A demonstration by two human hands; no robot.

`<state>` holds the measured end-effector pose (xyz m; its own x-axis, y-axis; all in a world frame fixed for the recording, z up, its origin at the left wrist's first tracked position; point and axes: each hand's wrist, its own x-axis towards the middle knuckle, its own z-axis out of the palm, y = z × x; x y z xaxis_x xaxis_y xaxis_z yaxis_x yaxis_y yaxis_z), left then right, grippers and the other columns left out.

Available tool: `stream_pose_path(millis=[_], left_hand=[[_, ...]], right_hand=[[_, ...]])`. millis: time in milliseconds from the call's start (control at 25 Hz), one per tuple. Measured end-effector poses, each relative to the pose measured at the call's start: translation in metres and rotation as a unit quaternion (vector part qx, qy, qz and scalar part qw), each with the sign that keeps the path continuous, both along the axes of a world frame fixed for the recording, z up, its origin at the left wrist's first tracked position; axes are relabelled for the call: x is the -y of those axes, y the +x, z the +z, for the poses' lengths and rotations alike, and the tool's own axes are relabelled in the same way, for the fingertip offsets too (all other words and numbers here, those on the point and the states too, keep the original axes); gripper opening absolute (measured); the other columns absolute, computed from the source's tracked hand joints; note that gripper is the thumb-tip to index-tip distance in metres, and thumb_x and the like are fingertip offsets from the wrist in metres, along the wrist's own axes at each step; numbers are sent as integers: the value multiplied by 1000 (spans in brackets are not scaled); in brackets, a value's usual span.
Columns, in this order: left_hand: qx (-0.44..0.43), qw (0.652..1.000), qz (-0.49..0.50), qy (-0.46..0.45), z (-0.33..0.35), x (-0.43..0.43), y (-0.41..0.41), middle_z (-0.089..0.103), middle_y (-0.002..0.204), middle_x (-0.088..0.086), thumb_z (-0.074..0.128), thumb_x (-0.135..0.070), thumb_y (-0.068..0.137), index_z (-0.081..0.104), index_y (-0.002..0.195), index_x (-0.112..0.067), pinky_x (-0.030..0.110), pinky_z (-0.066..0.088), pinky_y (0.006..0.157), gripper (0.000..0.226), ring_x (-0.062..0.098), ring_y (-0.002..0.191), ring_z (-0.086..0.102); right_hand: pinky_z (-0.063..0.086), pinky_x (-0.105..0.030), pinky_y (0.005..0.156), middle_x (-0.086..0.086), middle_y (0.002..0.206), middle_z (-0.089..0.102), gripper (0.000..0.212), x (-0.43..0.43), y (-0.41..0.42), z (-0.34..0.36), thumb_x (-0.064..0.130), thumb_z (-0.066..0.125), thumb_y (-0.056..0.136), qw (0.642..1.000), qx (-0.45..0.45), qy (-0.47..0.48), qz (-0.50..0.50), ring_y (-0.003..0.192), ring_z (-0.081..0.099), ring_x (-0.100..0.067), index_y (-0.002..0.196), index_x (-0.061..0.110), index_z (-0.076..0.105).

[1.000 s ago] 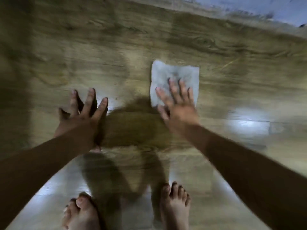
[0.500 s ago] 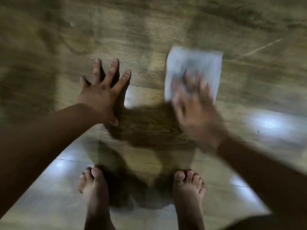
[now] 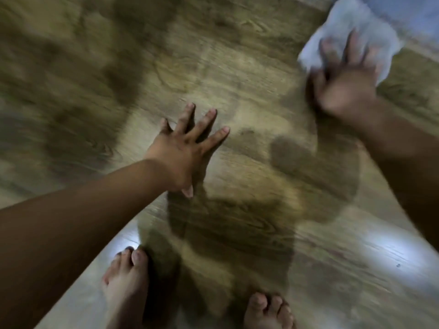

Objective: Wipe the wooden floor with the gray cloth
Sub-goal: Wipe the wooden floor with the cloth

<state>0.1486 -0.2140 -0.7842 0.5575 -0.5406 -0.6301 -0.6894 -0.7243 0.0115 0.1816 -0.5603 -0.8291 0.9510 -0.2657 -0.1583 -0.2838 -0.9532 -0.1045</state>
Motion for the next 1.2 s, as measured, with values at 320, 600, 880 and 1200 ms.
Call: stream_pose_path(millis=[320,600,880,1200], left_hand=[[25,917,398,22,22,-42,-59,-26,164,4,67,-84,60,-17,156,-33,62,15,120,138,41,151,-16],[4,942,329,70,19,-47,-46,-15,166,13,79,-70,63,-7,157,-24,60,24,117,136,52,149,3],[-35,932,355,63,22,-37,-41,-21,163,23,86,-48,70,-9,157,-14,63,23,115,134,58,146,-4],[-47,924,377,32,12,-42,-46,-26,160,25,87,-43,70,-12,156,-13,64,23,115,134,62,143,-9]], right_hand=[[17,-61,117,-13,163,13,58,-149,-184,12,43,36,99,982,-29,84,169,150,3,-38,153,23,27],[29,-48,115,1,146,51,45,-172,-270,27,42,52,86,838,-81,185,507,143,34,-27,128,32,63],[9,-57,120,-15,163,12,58,-15,27,12,44,23,100,987,10,39,159,149,8,-40,155,26,23],[7,-55,122,-12,161,21,58,-160,-131,21,32,32,97,965,-62,104,234,151,-4,-34,154,23,26]])
